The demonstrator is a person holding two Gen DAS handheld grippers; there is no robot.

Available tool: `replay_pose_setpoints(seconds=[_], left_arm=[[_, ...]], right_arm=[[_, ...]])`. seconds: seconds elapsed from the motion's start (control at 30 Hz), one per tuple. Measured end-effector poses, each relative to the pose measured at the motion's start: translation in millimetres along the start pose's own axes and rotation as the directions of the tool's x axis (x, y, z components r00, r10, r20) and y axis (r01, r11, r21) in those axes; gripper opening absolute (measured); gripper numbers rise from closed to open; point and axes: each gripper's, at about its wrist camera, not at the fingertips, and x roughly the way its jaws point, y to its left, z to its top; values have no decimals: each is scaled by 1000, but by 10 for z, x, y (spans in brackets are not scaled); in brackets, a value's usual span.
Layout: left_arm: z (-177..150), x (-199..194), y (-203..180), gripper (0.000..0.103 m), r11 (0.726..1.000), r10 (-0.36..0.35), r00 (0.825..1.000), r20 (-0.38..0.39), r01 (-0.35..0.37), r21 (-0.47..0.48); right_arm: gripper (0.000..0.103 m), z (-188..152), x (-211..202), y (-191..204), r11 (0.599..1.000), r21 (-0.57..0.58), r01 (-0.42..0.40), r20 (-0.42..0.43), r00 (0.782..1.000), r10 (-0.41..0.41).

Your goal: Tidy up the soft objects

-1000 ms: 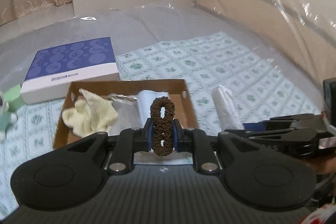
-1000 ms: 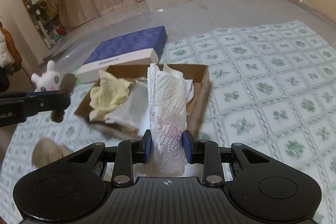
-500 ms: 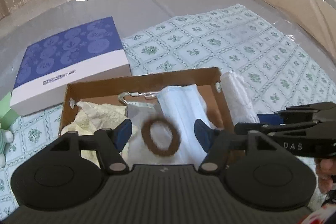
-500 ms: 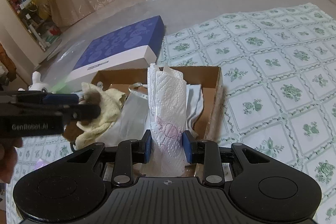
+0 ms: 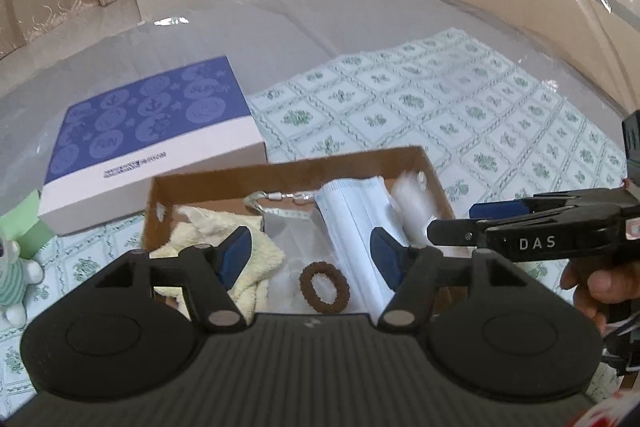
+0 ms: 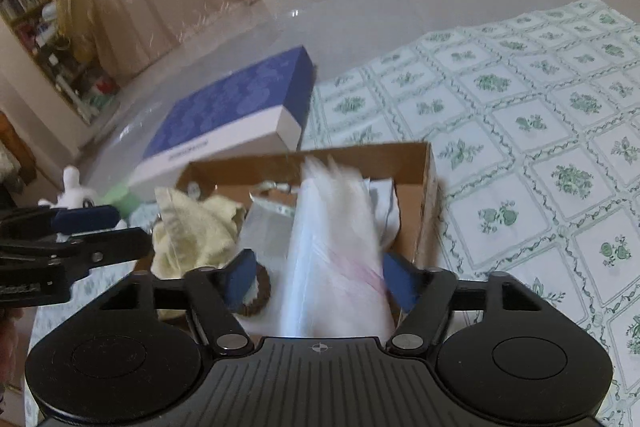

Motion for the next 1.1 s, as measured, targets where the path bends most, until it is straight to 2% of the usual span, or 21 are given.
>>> replay_pose_setpoints(seconds=[0.1, 0.3, 0.43, 0.57, 0.67, 0.77, 0.97, 1.1], left_arm=[[-11, -225, 43, 64, 1000, 4, 999, 41, -3, -16], [-272, -925, 130, 79, 996, 13, 988, 153, 0, -90], [-686, -1426, 166, 91, 990, 51, 972, 228, -18, -142], [-1191, -1859, 150, 96, 978, 123, 954, 272, -71, -196], [-1598, -2126, 143, 97, 967, 140, 941, 307, -64, -247], [-1997, -2312, 88, 97, 958, 164, 935, 316, -75, -277], [-2600, -2452, -82, 97, 963, 132, 953, 274, -57, -265], [-2884, -2562, -196, 97, 957, 172, 951, 257, -99, -274]], right_arm=[[70, 9, -100, 27, 1000, -10, 6, 20, 1000, -6], [70, -167, -543, 122, 999, -32, 40, 69, 997, -38], [71, -463, -926, 247, 994, -66, 84, 101, 992, -77], [73, -829, -1273, 411, 989, -95, 114, 136, 986, -100], [75, -1141, -1491, 559, 986, -108, 129, 157, 981, -111], [76, -1487, -1680, 722, 982, -126, 139, 173, 978, -116], [76, -2179, -1954, 1043, 974, -175, 147, 176, 978, -116], [76, -2536, -2083, 1211, 970, -182, 163, 191, 973, -127]])
